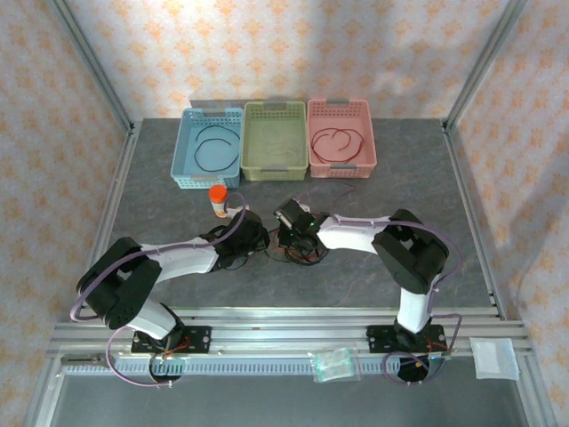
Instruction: Untangle the cables
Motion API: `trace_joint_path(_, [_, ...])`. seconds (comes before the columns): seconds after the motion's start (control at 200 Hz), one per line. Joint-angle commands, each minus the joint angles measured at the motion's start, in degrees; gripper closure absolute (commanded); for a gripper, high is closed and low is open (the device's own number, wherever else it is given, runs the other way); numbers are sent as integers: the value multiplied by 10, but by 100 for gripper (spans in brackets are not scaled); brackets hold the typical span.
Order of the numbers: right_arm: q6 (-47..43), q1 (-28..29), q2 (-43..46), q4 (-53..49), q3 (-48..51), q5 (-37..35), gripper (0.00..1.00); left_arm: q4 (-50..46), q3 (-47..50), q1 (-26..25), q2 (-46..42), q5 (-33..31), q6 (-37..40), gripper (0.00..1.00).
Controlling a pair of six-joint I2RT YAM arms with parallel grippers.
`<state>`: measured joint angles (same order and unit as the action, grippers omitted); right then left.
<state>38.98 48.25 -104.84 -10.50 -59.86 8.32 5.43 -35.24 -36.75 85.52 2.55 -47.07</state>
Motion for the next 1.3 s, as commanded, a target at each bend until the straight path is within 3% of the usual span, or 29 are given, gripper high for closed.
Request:
trace_joint_path(0.0, [13,-12,16,20,29,42,82,5,-8,-3,8,-8,0,64])
trace_joint_path(0.185, [27,-30,24,63,60,91,82,28,-7,-3,28,11,-5,63])
trace_joint_path(0.781, [24,-36,22,60,66,83,82,58,-21,-3,72,42,-5,70])
trace_joint_path(1.292, [23,-36,27,49,63,66,82,28,-27,-3,47,7,-1,99])
